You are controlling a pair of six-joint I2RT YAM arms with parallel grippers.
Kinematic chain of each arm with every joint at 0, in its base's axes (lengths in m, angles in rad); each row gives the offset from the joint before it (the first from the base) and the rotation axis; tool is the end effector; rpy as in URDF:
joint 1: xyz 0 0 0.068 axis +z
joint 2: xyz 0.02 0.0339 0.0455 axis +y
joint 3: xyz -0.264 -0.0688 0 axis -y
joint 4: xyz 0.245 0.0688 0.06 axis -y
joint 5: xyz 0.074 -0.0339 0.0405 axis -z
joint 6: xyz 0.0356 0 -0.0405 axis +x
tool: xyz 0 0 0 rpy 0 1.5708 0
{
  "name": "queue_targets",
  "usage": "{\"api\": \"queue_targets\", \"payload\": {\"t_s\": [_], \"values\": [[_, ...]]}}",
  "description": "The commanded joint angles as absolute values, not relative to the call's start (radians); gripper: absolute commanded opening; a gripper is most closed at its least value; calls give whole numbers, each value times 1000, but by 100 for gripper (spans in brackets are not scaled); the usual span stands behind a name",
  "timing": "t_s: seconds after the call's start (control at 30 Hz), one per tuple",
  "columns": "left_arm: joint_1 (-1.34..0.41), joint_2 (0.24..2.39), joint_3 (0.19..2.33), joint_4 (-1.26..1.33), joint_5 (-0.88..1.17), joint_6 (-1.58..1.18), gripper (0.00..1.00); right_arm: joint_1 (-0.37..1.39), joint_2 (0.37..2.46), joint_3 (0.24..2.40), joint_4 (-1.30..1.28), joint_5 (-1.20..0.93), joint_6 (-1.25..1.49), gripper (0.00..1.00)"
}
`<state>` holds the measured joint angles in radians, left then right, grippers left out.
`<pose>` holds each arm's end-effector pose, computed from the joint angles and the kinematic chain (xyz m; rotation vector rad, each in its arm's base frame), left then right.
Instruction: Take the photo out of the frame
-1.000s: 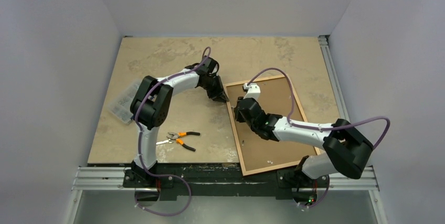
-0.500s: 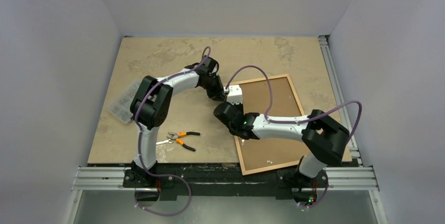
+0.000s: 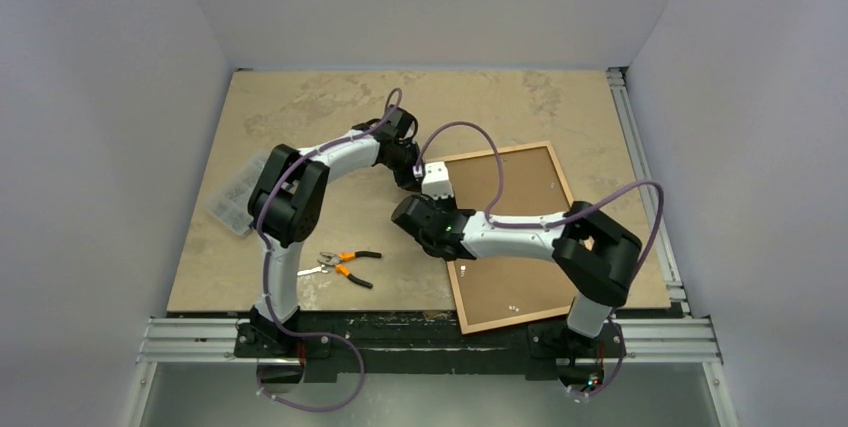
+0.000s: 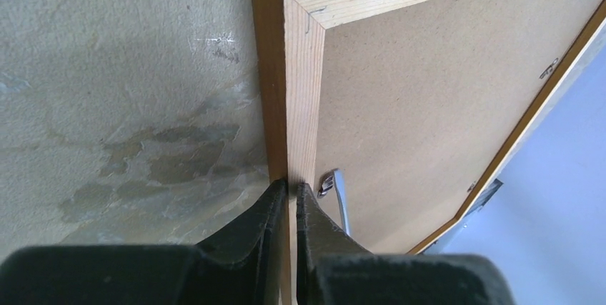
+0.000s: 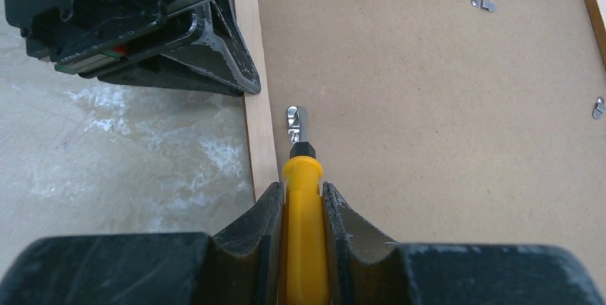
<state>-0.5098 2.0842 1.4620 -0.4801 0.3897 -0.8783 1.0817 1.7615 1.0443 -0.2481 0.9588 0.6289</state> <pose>0.3705 -0.2226 0.1540 -0.3968 2.8740 -0.8820 0.1892 0.2934 0.1792 -0.1353 2.0653 -0.2151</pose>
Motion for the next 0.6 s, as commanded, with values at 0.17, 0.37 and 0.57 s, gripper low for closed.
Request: {"api": "queue_targets", "payload": {"t_s": [0.17,0.37,0.57], "values": [[-485,1842,1536,-621,232,-718,30,1071,1365,1008,-221,767,622,0],[-425,1530,1514,-619,183,-650,60,1064,1262,879,-57,436,764,0],[-410,1237,1489,-602,69,-544,69,1066,1382,804,293,231,891,0]]}}
